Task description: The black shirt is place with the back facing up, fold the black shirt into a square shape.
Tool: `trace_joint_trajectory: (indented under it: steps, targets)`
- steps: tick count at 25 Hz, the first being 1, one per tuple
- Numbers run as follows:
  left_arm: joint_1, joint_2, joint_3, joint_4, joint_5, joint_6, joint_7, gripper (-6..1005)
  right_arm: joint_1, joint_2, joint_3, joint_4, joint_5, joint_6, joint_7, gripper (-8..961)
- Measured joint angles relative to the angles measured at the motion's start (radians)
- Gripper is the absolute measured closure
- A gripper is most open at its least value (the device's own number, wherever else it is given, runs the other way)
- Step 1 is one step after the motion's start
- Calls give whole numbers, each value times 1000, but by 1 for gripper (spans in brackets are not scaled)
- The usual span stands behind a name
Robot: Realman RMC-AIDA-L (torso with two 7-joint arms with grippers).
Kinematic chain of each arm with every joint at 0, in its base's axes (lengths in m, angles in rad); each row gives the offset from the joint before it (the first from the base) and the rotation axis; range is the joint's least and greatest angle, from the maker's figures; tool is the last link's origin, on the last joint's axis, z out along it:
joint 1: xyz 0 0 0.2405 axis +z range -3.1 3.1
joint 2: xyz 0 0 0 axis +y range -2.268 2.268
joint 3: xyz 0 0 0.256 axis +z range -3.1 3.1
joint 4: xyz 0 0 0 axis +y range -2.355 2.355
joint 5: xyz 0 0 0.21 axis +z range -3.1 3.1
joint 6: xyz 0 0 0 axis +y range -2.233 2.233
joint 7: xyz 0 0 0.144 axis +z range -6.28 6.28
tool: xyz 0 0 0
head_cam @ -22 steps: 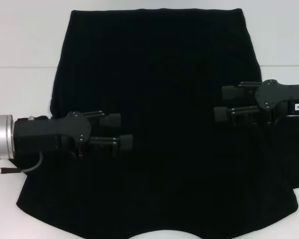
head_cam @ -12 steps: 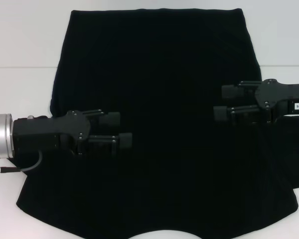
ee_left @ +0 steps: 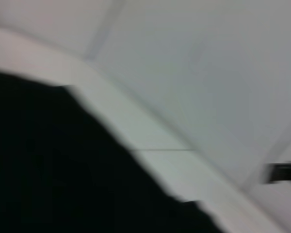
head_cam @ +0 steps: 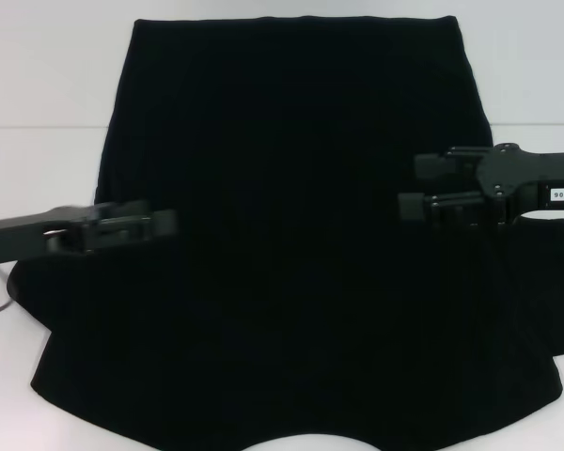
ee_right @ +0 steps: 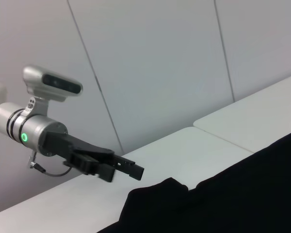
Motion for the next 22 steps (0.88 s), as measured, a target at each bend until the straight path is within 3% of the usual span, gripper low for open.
trace_joint_trajectory:
  steps: [6, 11, 22]
  targets:
    - [32, 16, -73, 57, 149, -97, -133, 124, 12, 6, -8, 0, -2, 11, 0, 71]
    - [57, 23, -116, 107, 184, -104, -232, 124, 16, 7, -9, 1, -2, 20, -7, 70]
    - [61, 26, -112, 124, 327, -259, -402, 125, 24, 4, -3, 1, -1, 26, -2, 69]
